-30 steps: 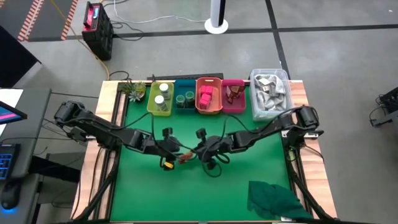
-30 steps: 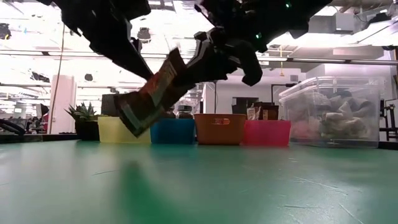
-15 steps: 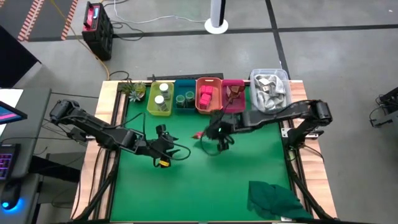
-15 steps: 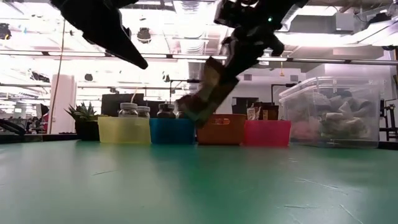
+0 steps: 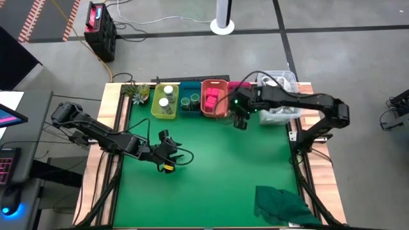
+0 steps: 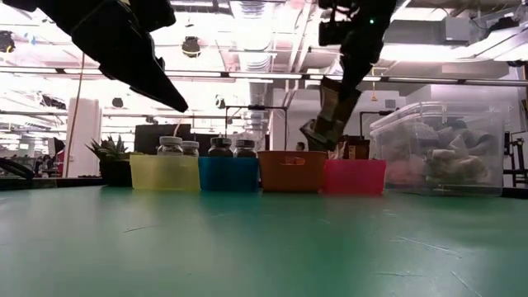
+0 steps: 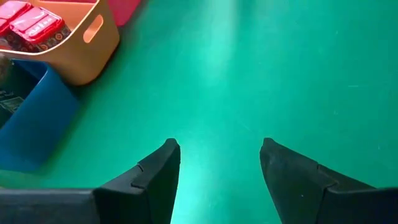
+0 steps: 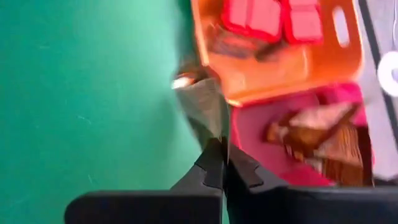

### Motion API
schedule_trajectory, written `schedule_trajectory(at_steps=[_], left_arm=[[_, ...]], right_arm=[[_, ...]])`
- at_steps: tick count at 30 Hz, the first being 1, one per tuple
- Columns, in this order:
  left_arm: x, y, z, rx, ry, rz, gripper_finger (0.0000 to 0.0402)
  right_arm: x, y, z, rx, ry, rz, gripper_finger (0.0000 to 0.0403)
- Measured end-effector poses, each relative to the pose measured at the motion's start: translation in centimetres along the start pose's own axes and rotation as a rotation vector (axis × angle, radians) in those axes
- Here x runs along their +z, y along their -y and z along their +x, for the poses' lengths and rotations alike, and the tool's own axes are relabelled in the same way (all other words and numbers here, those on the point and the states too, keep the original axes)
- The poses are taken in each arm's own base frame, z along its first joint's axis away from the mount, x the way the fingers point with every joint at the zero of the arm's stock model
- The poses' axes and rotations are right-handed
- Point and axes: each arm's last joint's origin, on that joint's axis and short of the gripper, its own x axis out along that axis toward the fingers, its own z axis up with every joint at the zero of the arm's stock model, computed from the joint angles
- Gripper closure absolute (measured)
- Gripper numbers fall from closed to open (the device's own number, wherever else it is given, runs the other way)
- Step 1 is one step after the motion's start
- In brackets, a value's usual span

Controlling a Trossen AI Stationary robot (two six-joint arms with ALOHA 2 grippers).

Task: Sort spices by type
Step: Put the orange seasoning pack into the pink bin

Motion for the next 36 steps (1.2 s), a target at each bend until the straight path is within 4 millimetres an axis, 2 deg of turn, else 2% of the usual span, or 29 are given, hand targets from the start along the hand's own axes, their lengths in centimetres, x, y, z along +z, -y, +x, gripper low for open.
schedule_trajectory(at_steps=[10,18,25,30,36], left_arm=[[0.0,0.0,0.0,0.002,-0.002,-0.004,0.0191],[0.0,-0.3,0.1,0.012,-0.003,-0.013,0.0191],[0.1,-0.5,0.3,0.022,-0.003,-0.025,0.0191],[0.1,-0.5,0.3,0.022,-0.002,-0.021,0.0191],[0.2,-0.5,0.3,0.02,0.004,-0.048,0.0191]], right_arm=[[-0.9,4.5,0.8,-0.067,-0.047,0.209,0.0383],[-1.9,7.0,1.3,-0.102,-0.103,0.317,0.0383],[-2.7,6.9,1.8,-0.094,-0.157,0.292,0.0383],[-3.4,6.2,3.1,-0.074,-0.189,0.164,0.0383],[-3.6,6.0,4.6,-0.068,-0.192,0.105,0.0377]])
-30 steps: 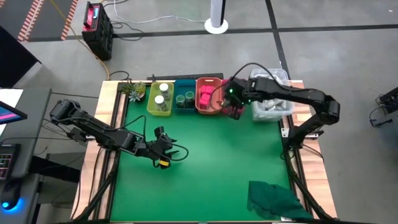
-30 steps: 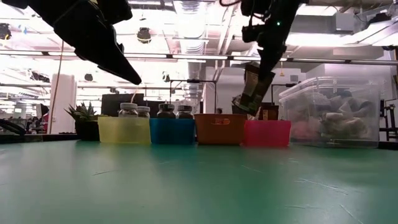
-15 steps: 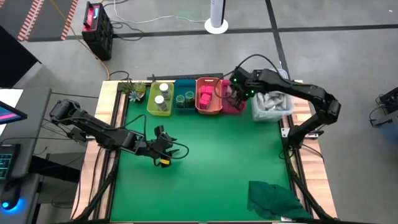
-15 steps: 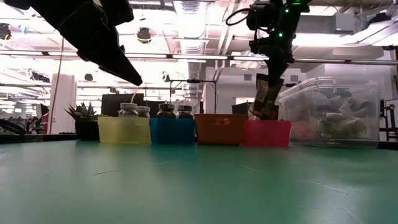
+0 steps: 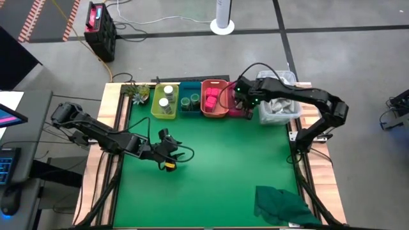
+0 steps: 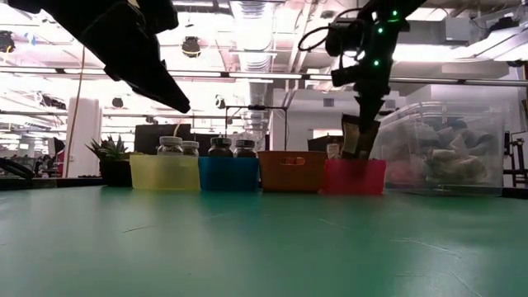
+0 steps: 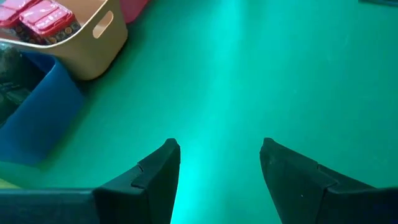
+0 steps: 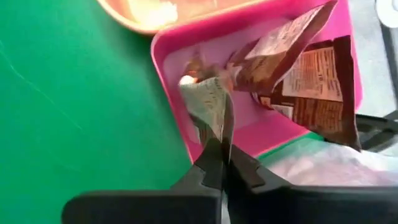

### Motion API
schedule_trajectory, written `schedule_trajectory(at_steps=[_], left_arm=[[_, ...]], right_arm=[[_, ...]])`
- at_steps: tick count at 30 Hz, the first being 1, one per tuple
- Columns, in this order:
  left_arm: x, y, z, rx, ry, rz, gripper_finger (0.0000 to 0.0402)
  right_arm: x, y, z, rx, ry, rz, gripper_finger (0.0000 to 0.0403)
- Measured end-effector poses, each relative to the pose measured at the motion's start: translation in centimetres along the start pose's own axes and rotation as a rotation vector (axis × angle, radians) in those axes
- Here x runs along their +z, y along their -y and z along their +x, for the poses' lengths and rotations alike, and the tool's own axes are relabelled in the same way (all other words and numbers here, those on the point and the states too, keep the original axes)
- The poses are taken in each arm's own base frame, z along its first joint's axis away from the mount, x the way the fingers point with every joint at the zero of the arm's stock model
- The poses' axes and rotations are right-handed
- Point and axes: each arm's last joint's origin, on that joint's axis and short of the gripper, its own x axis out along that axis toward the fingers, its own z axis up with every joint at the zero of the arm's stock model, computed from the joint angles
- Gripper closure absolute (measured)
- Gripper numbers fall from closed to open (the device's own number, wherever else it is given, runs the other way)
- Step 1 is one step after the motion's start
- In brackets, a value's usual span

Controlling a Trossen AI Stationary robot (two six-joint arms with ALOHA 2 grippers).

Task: Sort spices by type
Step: Put the orange seasoning pack into the pink bin, then return to Home Position

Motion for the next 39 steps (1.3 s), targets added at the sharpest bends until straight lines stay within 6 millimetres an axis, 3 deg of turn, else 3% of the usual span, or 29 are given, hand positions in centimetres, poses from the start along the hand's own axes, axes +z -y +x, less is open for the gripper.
schedule_trajectory(at_steps=[5,12,16,24,28,34,39], left_arm=[[0.2,-0.2,-0.2,0.01,-0.02,-0.024,0.019],[2.9,-2.0,-2.9,0.046,-0.019,-0.037,0.0183],[3.6,-3.1,-4.0,0.085,0.04,-0.025,0.0183],[4.5,-4.5,-6.0,0.121,0.116,0.083,0.0184],[4.8,-5.7,-5.7,0.131,0.17,0.115,0.0191],[3.2,-7.5,-4.2,0.069,0.253,0.091,0.0199],[1.6,-8.7,-4.1,-0.013,0.385,0.03,0.0201]], right_arm=[[0.6,-0.7,0.9,0.003,0.018,-0.065,0.0326],[1.2,-0.9,1.1,-0.002,0.056,-0.045,0.0226],[1.8,-0.9,0.8,-0.006,0.152,-0.002,0.0194],[2.0,0.0,-3.0,0.033,0.453,-0.015,0.019],[2.6,0.5,-4.6,0.144,0.691,-0.046,0.0191],[1.4,-0.1,-2.3,0.187,0.866,-0.036,0.0191],[-0.2,-1.4,-0.4,0.27,0.983,-0.01,0.0191]])
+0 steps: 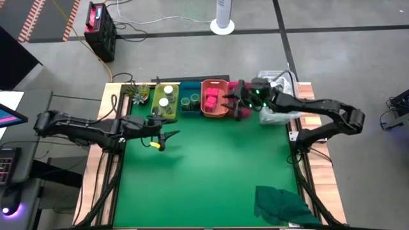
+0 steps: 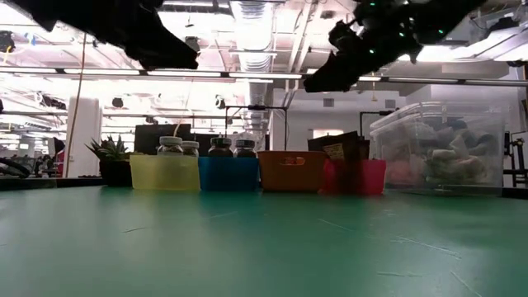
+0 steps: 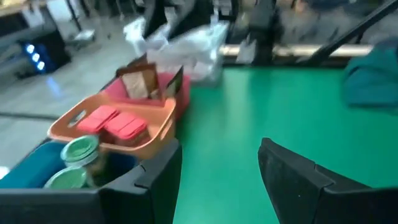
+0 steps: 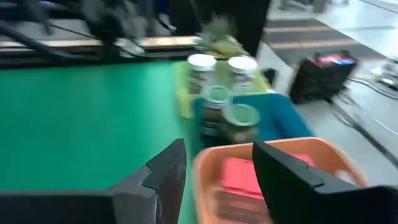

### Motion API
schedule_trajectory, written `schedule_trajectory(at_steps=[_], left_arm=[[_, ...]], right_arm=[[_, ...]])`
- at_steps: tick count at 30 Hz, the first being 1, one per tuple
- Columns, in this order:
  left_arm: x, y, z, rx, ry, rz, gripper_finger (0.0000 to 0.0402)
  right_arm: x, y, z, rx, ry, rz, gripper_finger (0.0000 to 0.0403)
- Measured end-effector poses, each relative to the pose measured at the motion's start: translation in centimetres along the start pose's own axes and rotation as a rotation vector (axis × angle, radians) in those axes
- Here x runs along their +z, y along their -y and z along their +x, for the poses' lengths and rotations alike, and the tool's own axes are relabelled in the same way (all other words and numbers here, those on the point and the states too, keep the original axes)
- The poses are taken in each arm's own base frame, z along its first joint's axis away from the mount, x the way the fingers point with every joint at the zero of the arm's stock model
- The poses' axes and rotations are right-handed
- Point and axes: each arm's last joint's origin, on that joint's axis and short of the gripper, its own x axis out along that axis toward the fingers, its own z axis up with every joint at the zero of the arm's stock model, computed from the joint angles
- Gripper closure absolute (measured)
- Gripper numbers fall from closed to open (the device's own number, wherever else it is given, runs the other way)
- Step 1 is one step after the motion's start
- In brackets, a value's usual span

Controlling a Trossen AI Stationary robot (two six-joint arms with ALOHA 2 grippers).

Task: Sort spices by type
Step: Return to Home Position

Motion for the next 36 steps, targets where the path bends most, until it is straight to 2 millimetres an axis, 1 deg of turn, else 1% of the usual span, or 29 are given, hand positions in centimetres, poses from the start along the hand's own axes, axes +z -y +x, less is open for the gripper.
schedule_trajectory(at_steps=[2,4,8,10,13,18,24,28,33,36], left_arm=[[-0.9,-0.1,-0.4,-0.008,0.052,-0.016,0.0201],[-1.8,-0.4,-0.8,0.034,0.086,-0.006,0.0201],[-3.0,-1.1,-1.4,0.187,0.096,-0.016,0.0201],[-3.0,-1.2,-1.8,0.222,0.089,-0.05,0.0201],[-3.2,-1.3,-2.0,0.224,0.075,-0.059,0.0201],[-3.2,-1.3,-2.0,0.214,0.07,-0.06,0.0201],[-3.2,-1.0,-2.2,0.182,0.074,-0.059,0.0201],[-2.9,-1.1,-2.6,0.18,0.097,-0.067,0.0201],[-2.4,-1.3,-3.0,0.187,0.131,-0.027,0.0201],[-2.5,-1.6,-3.0,0.222,0.123,0.015,0.0201]], right_arm=[[-1.1,-0.5,-0.3,0.023,0.053,0.011,0.0191],[-2.1,-0.8,-0.7,0.026,0.109,0.024,0.0191],[-4.4,-1.7,-2.2,0.04,0.085,0.117,0.0191],[-5.3,-2.3,-3.1,0.047,0.119,0.135,0.0191],[-6.4,-2.9,-4.7,0.044,0.208,0.148,0.0191],[-8.8,-3.2,-7.2,-0.035,0.301,0.143,0.0191],[-9.4,-3.6,-9.3,-0.057,0.383,0.125,0.0191],[-10.3,-4.0,-10.1,-0.052,0.349,0.122,0.0191],[-10.9,-4.2,-10.9,-0.056,0.385,0.143,0.0191],[-11.2,-4.3,-11.2,-0.055,0.392,0.145,0.0191]])
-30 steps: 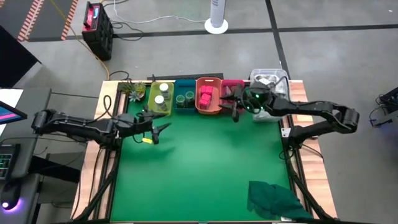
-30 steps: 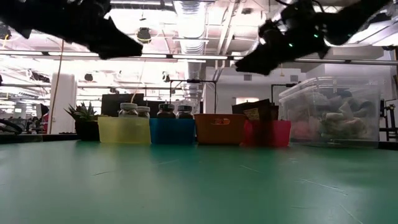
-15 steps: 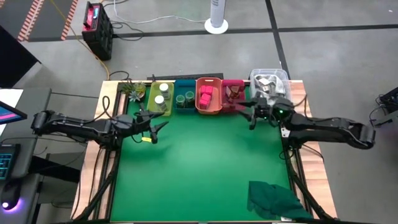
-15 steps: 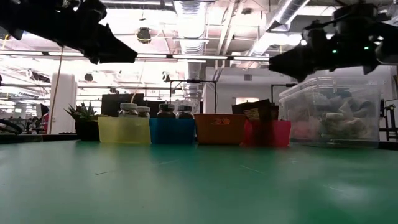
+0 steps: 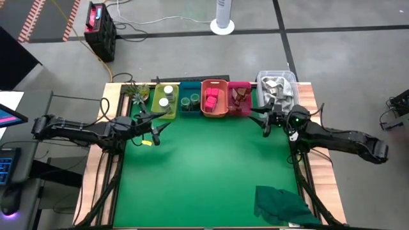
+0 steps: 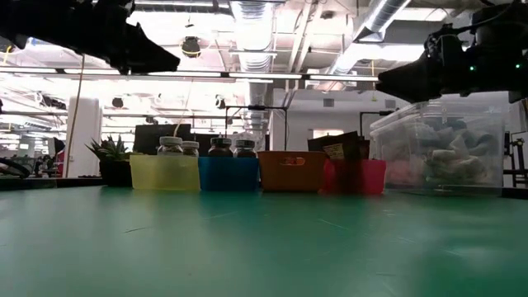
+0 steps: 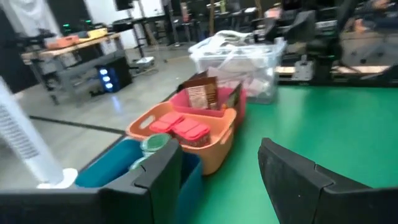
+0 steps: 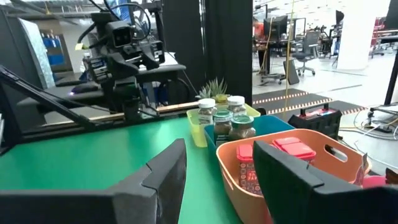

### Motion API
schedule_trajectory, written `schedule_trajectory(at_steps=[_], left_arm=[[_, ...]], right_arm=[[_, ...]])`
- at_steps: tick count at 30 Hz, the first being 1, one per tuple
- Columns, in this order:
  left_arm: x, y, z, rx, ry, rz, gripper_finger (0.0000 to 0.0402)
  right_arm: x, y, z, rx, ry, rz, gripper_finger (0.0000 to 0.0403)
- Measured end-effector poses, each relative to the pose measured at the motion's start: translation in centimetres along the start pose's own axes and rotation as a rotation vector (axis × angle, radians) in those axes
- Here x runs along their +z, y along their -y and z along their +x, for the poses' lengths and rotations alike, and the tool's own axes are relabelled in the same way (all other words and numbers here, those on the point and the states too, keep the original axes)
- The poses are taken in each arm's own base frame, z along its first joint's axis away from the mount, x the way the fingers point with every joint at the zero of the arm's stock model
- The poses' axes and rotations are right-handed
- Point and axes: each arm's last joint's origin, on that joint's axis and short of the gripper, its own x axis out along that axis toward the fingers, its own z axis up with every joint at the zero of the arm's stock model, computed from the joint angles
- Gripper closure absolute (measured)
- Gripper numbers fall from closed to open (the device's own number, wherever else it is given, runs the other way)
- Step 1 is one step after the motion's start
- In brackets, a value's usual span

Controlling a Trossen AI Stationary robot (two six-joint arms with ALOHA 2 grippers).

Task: Sort spices by type
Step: Return to Home Position

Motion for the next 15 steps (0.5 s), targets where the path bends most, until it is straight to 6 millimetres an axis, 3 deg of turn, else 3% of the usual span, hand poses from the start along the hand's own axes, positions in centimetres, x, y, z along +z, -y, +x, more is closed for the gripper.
schedule_trajectory(at_steps=[6,15], left_arm=[[-0.2,-0.28,0.13,0.022,-0.019,-0.027,0.0201],[-0.2,-0.85,-0.32,-0.15,-0.02,-0.045,0.0201]], right_arm=[[-0.04,-0.07,-0.11,0.002,-0.01,0.025,0.0191],[-0.05,-0.63,-0.13,0.044,-0.011,-0.038,0.0191]])
